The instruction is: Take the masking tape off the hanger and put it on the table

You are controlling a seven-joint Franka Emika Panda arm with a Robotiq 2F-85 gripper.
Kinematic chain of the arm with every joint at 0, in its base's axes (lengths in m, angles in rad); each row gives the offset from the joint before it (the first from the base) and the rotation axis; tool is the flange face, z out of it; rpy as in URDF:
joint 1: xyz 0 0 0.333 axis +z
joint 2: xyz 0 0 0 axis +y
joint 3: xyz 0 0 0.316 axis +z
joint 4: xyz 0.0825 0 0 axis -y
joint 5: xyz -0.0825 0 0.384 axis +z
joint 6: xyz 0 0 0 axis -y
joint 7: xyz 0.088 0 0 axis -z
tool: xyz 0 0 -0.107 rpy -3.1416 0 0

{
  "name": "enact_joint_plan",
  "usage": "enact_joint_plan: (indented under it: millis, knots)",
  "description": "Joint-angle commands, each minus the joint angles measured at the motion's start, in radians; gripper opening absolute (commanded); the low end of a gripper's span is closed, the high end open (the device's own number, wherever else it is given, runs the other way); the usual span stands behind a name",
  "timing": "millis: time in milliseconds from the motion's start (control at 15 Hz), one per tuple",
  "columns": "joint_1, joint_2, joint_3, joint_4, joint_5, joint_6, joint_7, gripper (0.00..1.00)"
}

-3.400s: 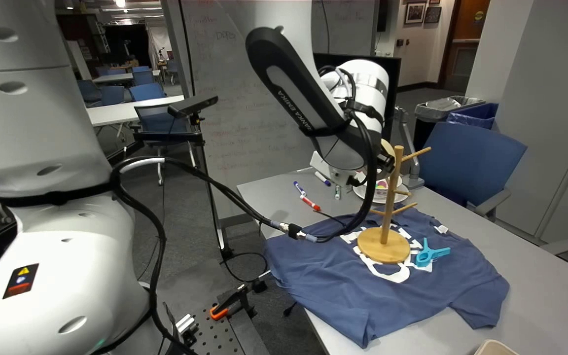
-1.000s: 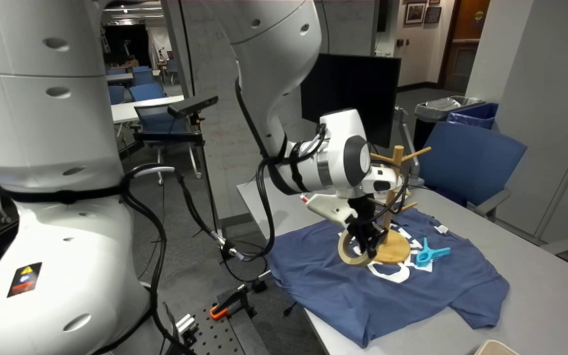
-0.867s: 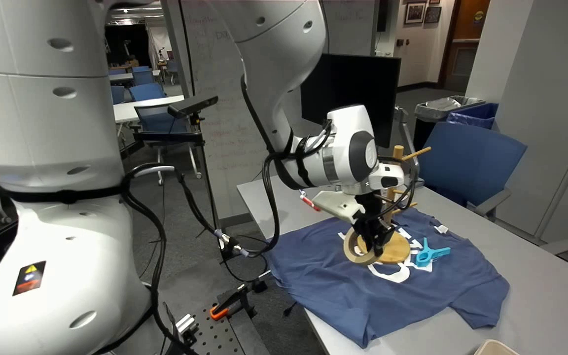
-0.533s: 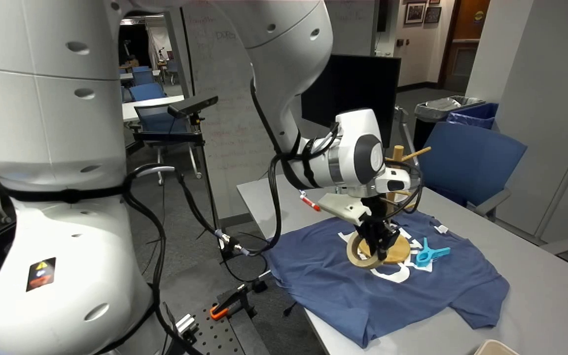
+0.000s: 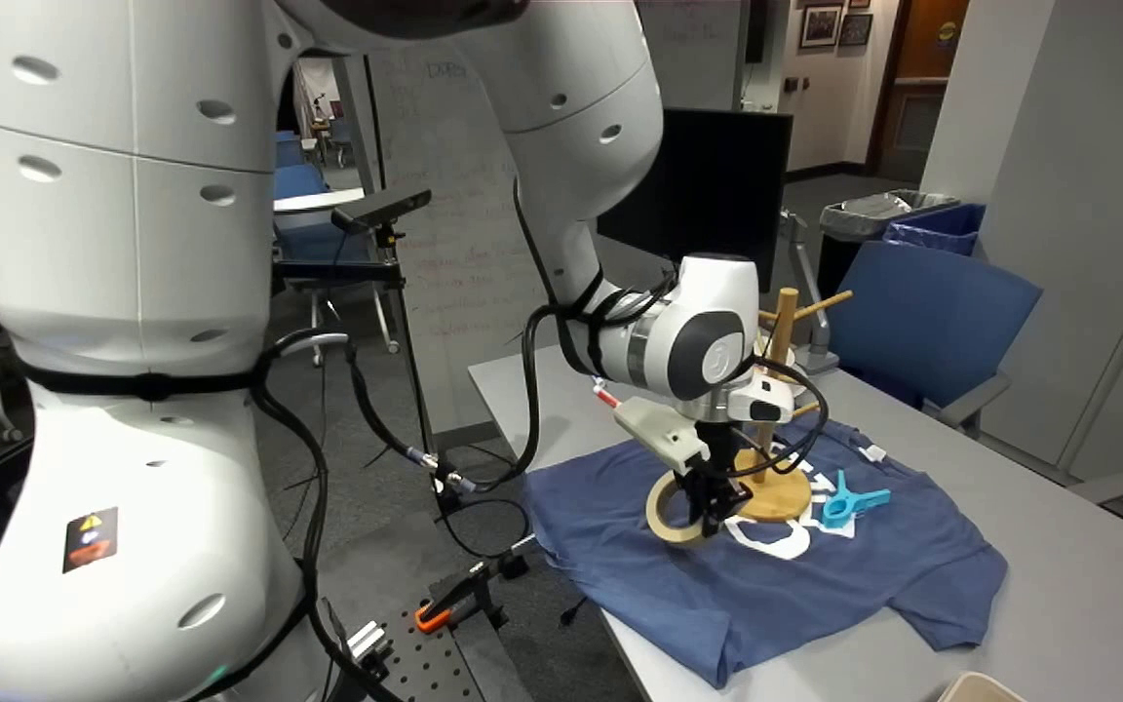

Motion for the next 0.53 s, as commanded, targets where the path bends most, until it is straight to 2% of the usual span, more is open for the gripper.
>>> enact_joint_plan:
  millis: [0,267,333,467]
  knots:
    - [0.017,0.030,-0.009,0.019,0.095,-0.012,-0.070,0.06]
    - [0.021,0.048,-0.012,0.024,0.132,-0.011,-0.085,0.06]
    - [0.024,0.050,-0.014,0.024,0.133,-0.011,-0.082,0.41]
    - [0.030,0.051,-0.020,0.023,0.132,-0.009,-0.078,0.56]
